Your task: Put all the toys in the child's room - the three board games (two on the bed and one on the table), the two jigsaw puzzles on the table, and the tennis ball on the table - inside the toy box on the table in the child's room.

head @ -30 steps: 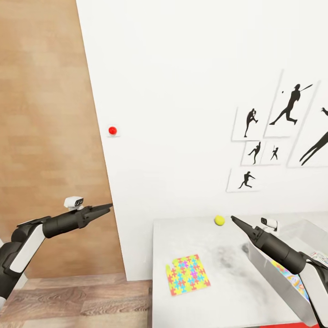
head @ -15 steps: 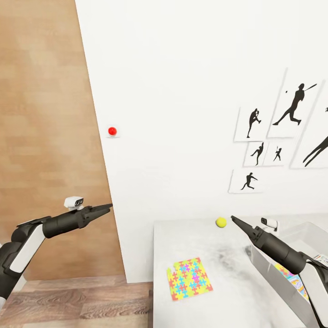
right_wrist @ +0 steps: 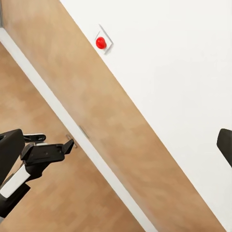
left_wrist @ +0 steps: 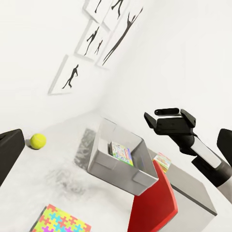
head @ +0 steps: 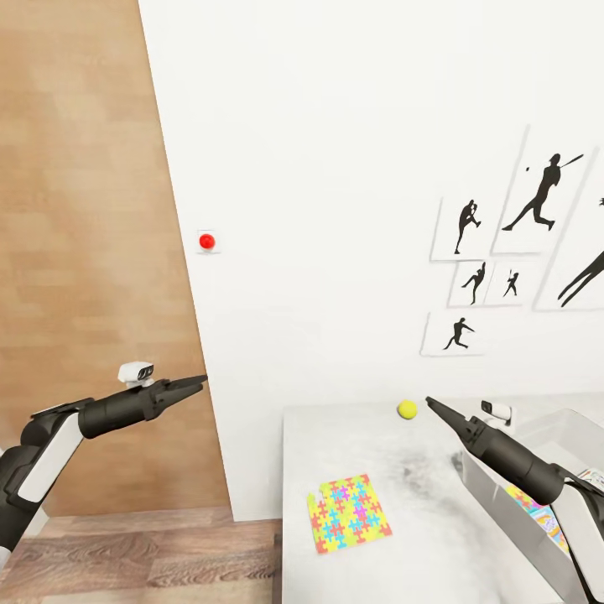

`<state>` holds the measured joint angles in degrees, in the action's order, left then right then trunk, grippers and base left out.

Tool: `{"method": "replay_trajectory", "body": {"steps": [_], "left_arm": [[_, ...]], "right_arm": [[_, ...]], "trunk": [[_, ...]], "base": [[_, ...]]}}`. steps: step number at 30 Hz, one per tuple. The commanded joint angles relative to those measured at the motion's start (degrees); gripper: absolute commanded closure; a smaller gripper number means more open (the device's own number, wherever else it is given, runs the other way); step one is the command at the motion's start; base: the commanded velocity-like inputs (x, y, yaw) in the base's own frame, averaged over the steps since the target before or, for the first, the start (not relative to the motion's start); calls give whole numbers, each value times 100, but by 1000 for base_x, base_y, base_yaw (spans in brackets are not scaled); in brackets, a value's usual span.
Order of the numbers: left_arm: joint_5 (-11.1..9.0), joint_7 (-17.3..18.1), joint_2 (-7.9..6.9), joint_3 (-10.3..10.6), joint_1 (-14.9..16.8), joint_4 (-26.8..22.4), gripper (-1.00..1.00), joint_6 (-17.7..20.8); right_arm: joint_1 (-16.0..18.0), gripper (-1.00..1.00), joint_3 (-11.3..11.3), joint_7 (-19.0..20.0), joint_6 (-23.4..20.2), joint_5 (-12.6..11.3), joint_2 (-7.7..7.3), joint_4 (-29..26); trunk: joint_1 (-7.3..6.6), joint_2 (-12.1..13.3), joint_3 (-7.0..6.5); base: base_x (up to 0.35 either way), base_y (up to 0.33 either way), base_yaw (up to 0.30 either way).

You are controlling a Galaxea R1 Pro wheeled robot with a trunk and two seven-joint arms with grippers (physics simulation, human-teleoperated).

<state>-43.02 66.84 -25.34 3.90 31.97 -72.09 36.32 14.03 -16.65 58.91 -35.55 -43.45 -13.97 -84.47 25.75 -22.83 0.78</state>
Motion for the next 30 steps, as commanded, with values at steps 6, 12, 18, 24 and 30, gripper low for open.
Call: {"method": "replay_trajectory", "body": {"steps": [6, 12, 18, 24, 30], "left_arm": [[-48, -10, -6, 14, 2, 2, -100, 51], [-48, -10, -6, 14, 5, 2, -100, 51], [-48, -6, -6, 14, 4, 2, -100, 51], [-43, -15, -6, 12, 3, 2, -100, 54], [49, -26, -6, 6, 4, 2, -100, 59]], "right_arm": [[4, -100, 1, -1, -55, -32, -1, 1], [3, -100, 3, -2, -37, -32, -1, 1], [3, -100, 7, -68, -55, -32, -1, 1], [5, -100, 41, -700, -85, -33, 9, -9], [9, -100, 591, -2001, -189, -50, 14, -23]], "trunk": [[3, -9, 8], [3, -9, 8], [3, -9, 8], [3, -9, 8], [3, -9, 8]], "base": [[0, 0, 0], [0, 0, 0], [0, 0, 0], [0, 0, 0], [0, 0, 0]]}}
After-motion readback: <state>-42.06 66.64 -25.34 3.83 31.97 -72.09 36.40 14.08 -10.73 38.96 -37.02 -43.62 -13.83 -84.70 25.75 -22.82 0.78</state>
